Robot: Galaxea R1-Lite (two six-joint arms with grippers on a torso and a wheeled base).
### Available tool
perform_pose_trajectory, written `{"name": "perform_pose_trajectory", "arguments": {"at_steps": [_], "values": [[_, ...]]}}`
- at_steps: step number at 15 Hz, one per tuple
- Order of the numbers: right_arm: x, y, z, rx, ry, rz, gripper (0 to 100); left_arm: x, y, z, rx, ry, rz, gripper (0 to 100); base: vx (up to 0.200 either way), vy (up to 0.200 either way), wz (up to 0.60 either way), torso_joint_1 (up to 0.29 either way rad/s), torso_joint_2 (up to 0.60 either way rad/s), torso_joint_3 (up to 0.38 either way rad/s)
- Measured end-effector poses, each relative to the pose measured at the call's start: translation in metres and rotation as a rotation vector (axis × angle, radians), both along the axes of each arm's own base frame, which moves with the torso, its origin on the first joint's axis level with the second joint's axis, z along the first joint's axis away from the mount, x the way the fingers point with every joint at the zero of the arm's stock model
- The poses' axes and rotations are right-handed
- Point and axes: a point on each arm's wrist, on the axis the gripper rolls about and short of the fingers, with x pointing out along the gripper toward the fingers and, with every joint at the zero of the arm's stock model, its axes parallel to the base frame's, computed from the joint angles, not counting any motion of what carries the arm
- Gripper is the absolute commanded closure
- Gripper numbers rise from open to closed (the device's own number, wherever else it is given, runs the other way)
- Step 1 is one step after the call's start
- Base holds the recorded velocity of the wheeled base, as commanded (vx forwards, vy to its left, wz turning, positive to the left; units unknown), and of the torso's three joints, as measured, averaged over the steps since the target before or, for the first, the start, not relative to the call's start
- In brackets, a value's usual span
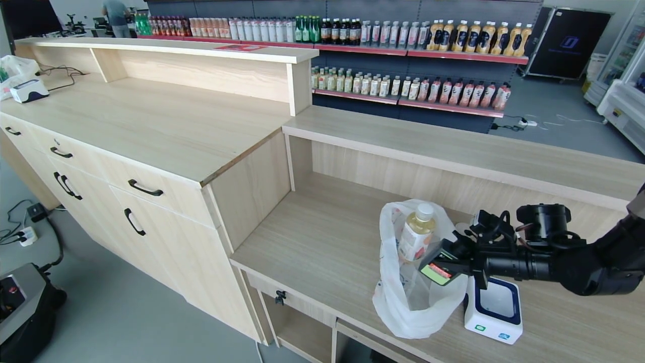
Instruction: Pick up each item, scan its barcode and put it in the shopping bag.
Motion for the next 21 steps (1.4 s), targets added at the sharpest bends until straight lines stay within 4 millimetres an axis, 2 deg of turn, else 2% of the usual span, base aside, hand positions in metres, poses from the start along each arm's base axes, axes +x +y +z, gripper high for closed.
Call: {"name": "perform_pose_trajectory", "arguments": {"at_steps": [11,21], "values": [[0.015,0.012,-0.024,-0.008,0.036,0.033,100,0.0,0.0,0.0,0.0,-0.001,0.0,0,0.0,0.0,0.0,0.0,0.0,0.0],[0.02,0.009,-0.038,-0.106,0.026,-0.027,100,0.0,0.0,0.0,0.0,0.0,0.0,0,0.0,0.0,0.0,0.0,0.0,0.0]]}}
